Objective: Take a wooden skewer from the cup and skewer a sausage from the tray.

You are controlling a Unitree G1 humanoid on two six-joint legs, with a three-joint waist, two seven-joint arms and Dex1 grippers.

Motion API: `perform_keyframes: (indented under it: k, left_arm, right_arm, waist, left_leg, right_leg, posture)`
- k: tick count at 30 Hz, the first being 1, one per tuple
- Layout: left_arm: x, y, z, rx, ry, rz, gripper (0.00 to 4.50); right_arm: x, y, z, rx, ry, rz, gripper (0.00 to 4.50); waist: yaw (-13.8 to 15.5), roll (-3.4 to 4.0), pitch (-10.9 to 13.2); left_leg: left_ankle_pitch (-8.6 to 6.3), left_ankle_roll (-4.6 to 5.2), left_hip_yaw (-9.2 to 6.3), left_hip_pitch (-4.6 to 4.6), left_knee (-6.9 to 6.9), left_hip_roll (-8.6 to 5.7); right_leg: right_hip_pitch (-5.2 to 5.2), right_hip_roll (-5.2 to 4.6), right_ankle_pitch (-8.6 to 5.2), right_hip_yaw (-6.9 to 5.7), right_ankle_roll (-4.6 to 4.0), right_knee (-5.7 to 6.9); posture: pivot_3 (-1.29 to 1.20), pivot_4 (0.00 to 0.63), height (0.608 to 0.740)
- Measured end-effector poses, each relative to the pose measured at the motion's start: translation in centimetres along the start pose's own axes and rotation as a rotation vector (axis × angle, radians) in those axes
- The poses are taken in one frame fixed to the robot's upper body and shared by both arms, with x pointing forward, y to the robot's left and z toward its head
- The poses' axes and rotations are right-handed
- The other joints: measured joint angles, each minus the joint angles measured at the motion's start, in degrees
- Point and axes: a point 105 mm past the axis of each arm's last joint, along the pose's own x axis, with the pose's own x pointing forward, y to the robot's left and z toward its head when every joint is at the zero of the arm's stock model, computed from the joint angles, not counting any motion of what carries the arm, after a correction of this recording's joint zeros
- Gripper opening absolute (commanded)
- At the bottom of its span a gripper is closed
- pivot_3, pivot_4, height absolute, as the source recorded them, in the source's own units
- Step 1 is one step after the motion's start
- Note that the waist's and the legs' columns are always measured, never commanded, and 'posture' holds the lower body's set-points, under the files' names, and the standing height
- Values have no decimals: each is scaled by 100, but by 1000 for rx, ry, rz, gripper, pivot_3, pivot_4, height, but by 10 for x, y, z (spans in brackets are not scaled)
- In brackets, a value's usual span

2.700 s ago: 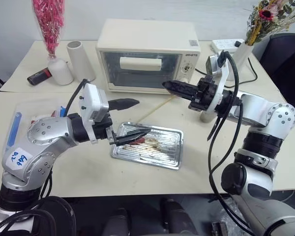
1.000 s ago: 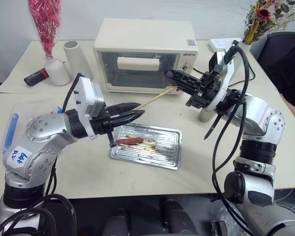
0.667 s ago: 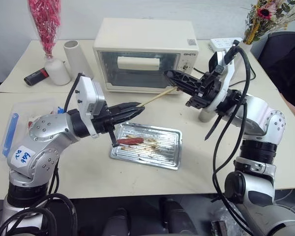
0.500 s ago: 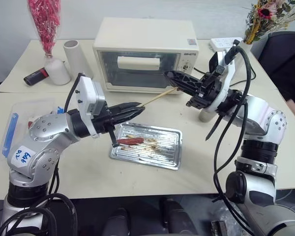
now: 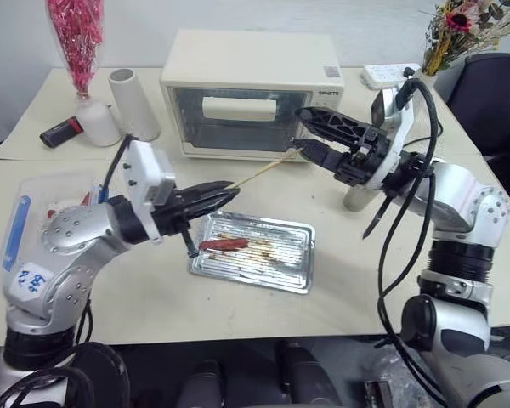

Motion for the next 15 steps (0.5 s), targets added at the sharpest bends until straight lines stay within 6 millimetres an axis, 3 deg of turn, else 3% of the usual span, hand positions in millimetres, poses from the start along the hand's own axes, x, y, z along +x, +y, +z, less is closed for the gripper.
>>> perform_keyframes:
  k: [4, 8, 11, 15]
  left_arm:
    - [-26, 1, -1, -5, 57, 63, 0]
    - [-61, 1, -4, -17, 161, 147, 0]
    - [-75, -2, -2, -12, 200, 176, 0]
    - [-94, -1, 1, -11, 245, 250, 0]
  right_arm:
    - [-6, -5, 2, -50, 36, -74, 4325]
    - [-7, -10, -1, -247, 104, -165, 4427]
    - [1, -13, -19, -425, 212, -174, 4427]
    - [11, -26, -56, -837, 424, -139, 4427]
  waist:
    - [0, 1, 0]
    - [5, 1, 1]
    - [10, 1, 1]
    - [7, 2, 2]
  left_leg:
    - [0, 0, 3, -4, -3, 10]
    - [0, -1, 9, -9, -6, 11]
    - [1, -2, 11, -14, -4, 12]
    - [0, -3, 14, -13, -2, 9]
  right_leg:
    - [-9, 1, -1, 2, -2, -1]
    - [-27, 10, -6, 2, -10, -17]
    - [-35, 17, -6, 3, -10, -16]
    - [-37, 18, -5, 1, -10, -21]
  posture:
    - [0, 150, 740]
    - [0, 150, 740]
    - [0, 150, 740]
    - [0, 150, 740]
